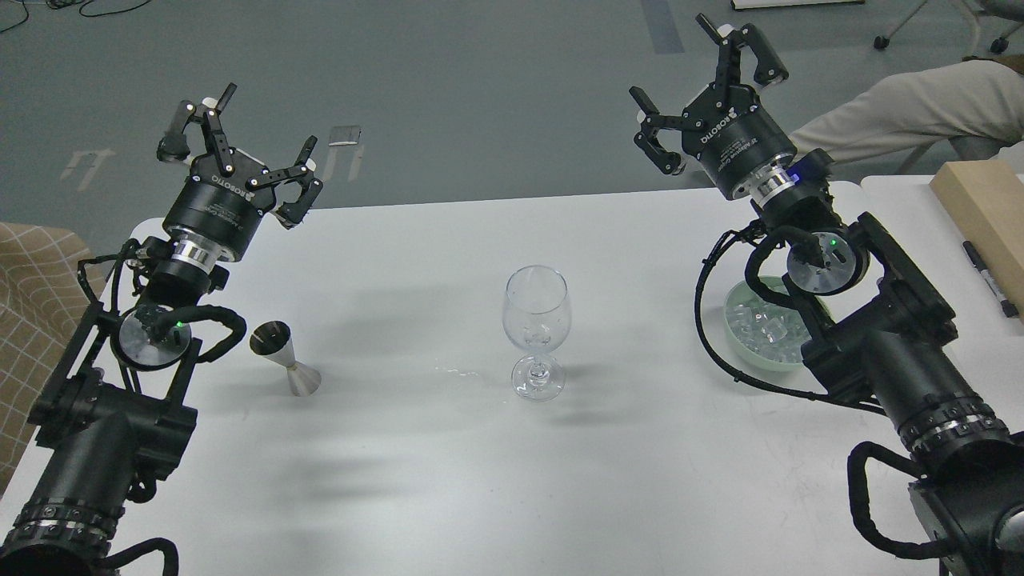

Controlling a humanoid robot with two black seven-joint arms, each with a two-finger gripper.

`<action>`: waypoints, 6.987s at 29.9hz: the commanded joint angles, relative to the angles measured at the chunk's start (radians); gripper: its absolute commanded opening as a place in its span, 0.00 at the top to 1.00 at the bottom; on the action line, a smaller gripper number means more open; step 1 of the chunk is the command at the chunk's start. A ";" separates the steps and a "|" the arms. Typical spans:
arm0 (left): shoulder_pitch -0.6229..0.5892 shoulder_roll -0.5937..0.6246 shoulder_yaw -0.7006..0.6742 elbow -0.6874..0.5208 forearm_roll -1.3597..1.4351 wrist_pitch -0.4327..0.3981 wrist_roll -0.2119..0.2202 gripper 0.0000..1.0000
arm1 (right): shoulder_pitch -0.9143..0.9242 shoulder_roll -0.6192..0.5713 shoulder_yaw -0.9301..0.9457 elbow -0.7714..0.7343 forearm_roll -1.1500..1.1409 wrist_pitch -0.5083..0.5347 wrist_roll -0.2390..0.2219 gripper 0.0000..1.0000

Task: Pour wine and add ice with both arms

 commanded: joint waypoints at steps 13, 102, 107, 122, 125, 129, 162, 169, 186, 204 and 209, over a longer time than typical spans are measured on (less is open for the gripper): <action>-0.001 -0.001 0.000 -0.001 -0.001 0.000 0.012 0.02 | 0.004 0.000 0.000 0.000 0.000 0.000 0.000 0.01; 0.026 0.033 0.000 -0.006 0.019 0.000 -0.001 0.02 | 0.000 0.000 -0.007 0.000 -0.002 0.000 0.000 0.01; 0.028 0.057 0.012 -0.023 0.019 0.000 -0.003 0.02 | 0.000 0.000 -0.007 0.000 -0.002 0.000 0.000 0.01; 0.028 0.082 0.018 -0.052 0.077 0.000 -0.018 0.02 | 0.001 0.000 -0.011 0.000 -0.002 0.000 0.000 0.01; 0.029 0.083 0.017 -0.054 0.103 0.000 -0.034 0.02 | 0.000 0.000 -0.011 0.000 -0.002 0.000 0.000 0.01; 0.031 0.082 0.019 -0.054 0.104 0.000 -0.034 0.02 | 0.000 0.000 -0.011 0.000 -0.002 0.000 0.000 0.01; 0.136 0.097 -0.069 -0.216 0.053 0.000 -0.032 0.04 | 0.001 0.000 -0.011 -0.002 -0.002 0.000 0.001 0.01; 0.232 0.111 -0.110 -0.337 0.050 0.000 -0.021 0.06 | 0.000 0.000 -0.011 -0.002 -0.002 0.000 0.000 0.01; 0.451 0.117 -0.189 -0.535 -0.103 0.041 0.057 0.09 | 0.000 0.000 -0.014 -0.002 -0.002 0.000 0.000 0.01; 0.817 0.065 -0.224 -0.761 -0.274 0.075 0.068 0.09 | -0.014 0.000 -0.015 -0.005 -0.002 0.000 0.001 0.01; 0.881 0.031 -0.222 -0.765 -0.294 0.078 0.068 0.09 | -0.014 0.000 -0.015 -0.005 -0.002 0.000 0.001 0.01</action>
